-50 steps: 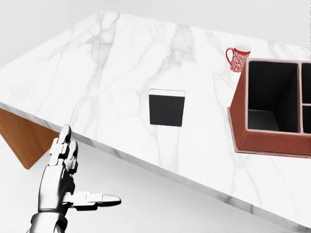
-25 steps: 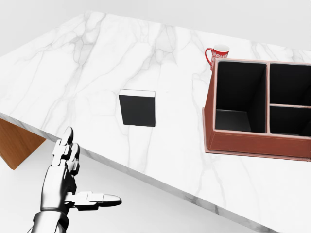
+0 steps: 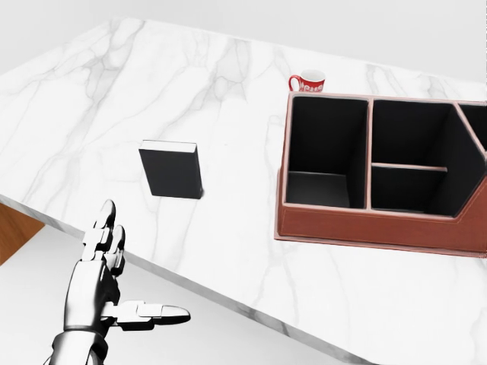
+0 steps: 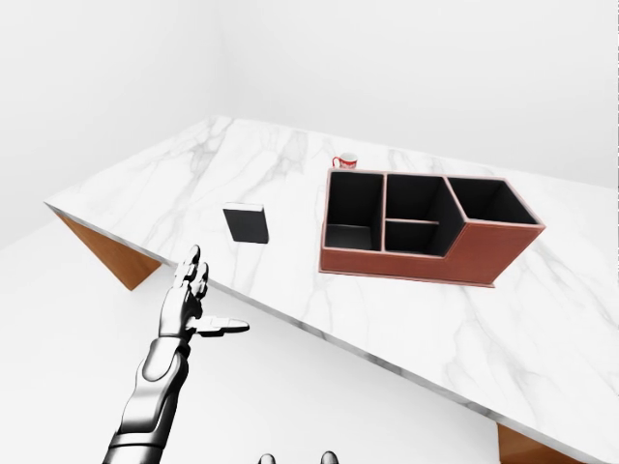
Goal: Pick up the book and place it in the left compartment of the caddy.
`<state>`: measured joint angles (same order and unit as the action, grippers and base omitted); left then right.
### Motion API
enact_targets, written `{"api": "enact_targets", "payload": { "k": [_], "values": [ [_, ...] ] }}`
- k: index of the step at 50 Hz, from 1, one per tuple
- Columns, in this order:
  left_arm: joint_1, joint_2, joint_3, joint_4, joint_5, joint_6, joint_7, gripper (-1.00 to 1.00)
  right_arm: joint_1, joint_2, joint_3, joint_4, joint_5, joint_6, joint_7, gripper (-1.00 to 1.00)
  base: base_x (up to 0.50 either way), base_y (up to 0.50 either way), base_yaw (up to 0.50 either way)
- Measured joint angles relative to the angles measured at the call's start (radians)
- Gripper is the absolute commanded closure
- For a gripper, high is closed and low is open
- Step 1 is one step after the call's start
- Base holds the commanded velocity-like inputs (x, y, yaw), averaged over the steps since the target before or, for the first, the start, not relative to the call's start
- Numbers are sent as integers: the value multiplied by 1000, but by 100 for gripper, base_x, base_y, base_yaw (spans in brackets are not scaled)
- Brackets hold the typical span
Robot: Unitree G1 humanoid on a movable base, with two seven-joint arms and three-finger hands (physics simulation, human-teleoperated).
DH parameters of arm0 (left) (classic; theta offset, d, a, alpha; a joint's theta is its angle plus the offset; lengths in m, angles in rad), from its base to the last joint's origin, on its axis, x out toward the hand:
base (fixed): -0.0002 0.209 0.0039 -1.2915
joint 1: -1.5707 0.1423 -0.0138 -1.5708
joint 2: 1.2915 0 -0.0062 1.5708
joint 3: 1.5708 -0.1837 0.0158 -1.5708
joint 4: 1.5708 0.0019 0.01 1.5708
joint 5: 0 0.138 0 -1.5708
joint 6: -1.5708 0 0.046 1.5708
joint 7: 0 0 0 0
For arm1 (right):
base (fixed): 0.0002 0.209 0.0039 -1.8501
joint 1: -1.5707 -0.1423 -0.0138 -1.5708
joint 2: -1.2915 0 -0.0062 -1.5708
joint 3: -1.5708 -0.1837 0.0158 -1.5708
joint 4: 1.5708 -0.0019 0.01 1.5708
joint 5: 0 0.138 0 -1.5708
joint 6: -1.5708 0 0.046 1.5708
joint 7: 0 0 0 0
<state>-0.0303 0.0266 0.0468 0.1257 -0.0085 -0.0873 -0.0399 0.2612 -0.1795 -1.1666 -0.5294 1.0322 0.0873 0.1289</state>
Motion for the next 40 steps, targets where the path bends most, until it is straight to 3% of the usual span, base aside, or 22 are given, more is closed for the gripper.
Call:
{"api": "enact_targets", "payload": {
  "k": [13, 40],
  "values": [
    [-4, -1, -1, 11, 0, 0, -1, -100, -2, -3, 0, 8, 1, 0, -6, -100, 10, -21, 0],
    [7, -1, -2, -15, 3, 0, 1, -100, -1, -3, 1, 8, -3, 0, -9, -100, 0, 0, 0]
  ]
}}
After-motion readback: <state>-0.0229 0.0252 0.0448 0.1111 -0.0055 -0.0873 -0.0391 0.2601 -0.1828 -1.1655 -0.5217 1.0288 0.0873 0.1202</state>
